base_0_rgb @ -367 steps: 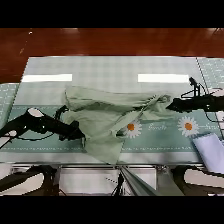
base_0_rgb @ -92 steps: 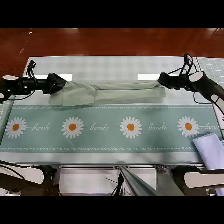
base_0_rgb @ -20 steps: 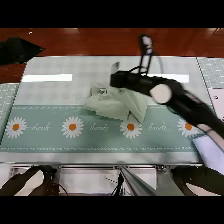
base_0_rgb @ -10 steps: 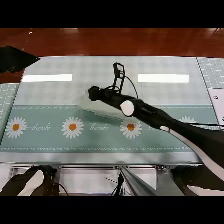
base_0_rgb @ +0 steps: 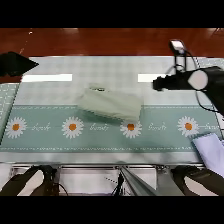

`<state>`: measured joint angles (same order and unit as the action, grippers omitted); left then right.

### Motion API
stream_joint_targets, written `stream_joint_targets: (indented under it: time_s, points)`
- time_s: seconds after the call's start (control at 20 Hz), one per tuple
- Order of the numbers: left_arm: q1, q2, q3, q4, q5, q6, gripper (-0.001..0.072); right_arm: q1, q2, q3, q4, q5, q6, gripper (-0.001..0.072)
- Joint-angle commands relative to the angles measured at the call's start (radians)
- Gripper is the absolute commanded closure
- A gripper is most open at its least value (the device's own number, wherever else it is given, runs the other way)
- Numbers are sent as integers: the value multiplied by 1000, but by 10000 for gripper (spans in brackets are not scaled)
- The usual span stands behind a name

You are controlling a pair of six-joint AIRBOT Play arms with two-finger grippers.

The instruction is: Fold the shirts.

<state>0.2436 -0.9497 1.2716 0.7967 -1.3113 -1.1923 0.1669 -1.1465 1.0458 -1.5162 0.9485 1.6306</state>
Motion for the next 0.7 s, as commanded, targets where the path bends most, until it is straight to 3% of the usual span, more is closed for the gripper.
stream_joint_targets:
  time_s: [0.0, 0.1, 0.15, 0.35, 0.65]
  points:
    - [-1, -1, 0, 27, 1, 1, 687, -224, 36, -159, 182, 195, -98, 348]
    - [-1, -3, 0, 27, 1, 1, 687, -252, 36, -313, 509, 54, -185, 160]
    - [-1, -3, 0, 27, 0, 1, 687, -246, 35, -372, 626, -17, -208, 132]
    - [-1, -5, 0, 27, -12, 1, 687, -151, -27, -470, 840, -203, -225, 124]
    - [-1, -5, 0, 27, -18, 1, 687, 51, -183, -469, 1210, -408, -359, 154]
